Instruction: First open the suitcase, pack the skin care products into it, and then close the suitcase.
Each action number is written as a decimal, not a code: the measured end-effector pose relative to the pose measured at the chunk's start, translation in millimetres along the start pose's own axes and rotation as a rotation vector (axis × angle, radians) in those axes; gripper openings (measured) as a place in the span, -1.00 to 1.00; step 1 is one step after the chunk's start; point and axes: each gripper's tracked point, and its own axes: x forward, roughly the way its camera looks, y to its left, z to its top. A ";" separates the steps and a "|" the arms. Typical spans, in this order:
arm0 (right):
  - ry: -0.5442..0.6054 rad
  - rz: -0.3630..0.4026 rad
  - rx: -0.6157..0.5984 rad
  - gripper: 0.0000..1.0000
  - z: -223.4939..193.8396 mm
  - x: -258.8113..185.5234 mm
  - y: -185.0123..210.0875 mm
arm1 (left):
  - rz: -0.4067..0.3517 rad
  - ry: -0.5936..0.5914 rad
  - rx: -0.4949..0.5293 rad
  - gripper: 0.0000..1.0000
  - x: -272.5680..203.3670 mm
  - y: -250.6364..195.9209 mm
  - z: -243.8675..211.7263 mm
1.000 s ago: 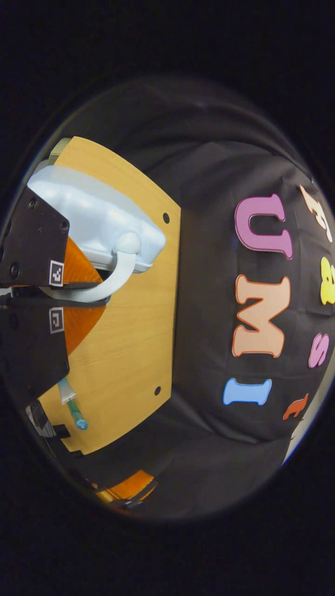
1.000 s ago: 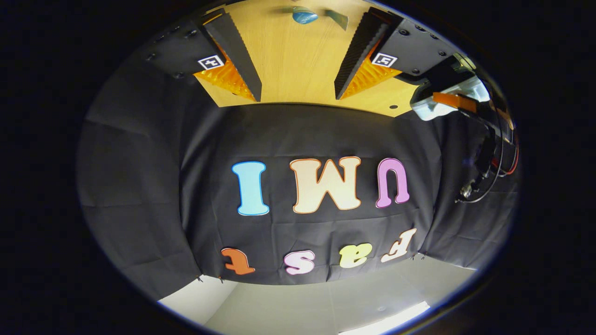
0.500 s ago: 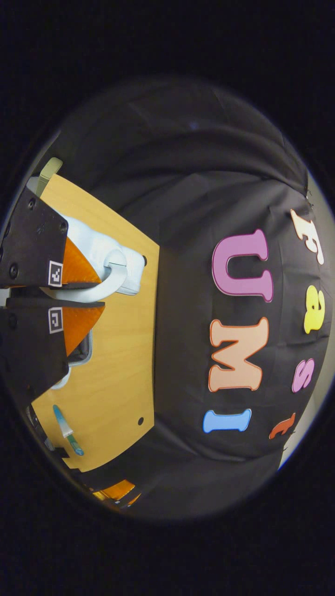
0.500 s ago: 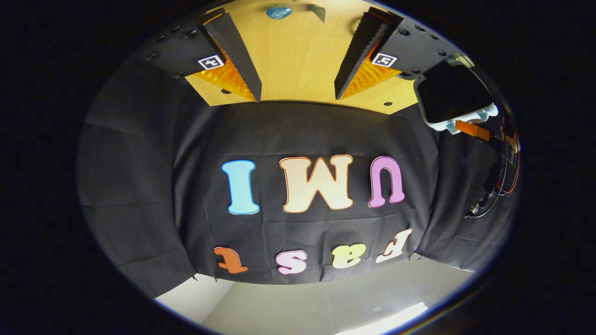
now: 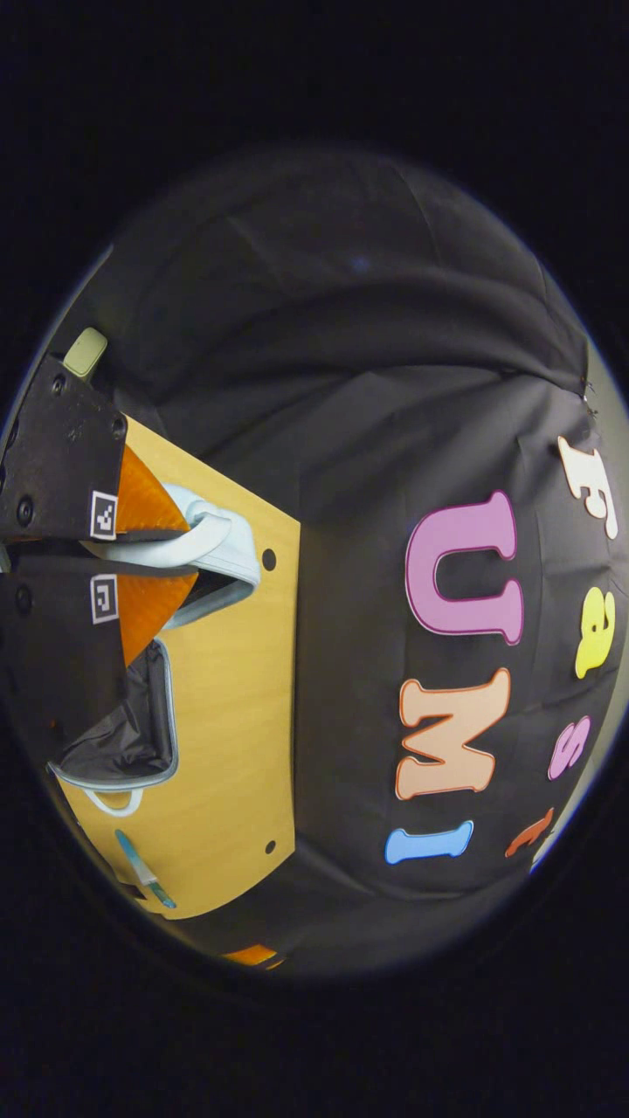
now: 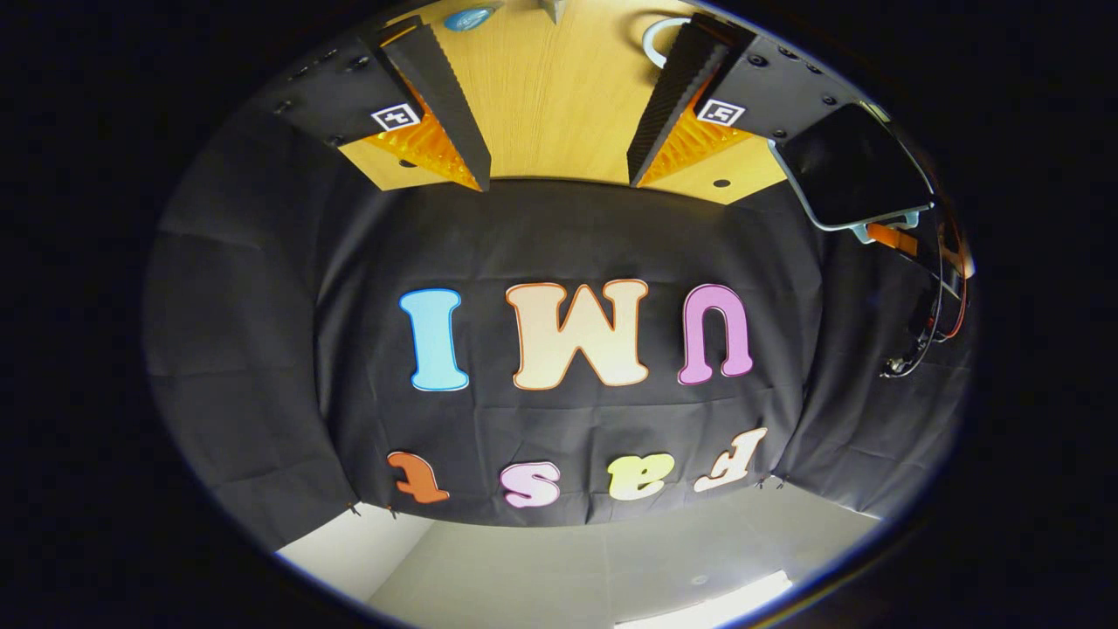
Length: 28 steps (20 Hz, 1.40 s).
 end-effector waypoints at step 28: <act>0.023 -0.003 -0.152 0.97 3.9 17.9 46.9 | 0.245 0.262 -0.252 -0.75 119.8 174.6 -178.8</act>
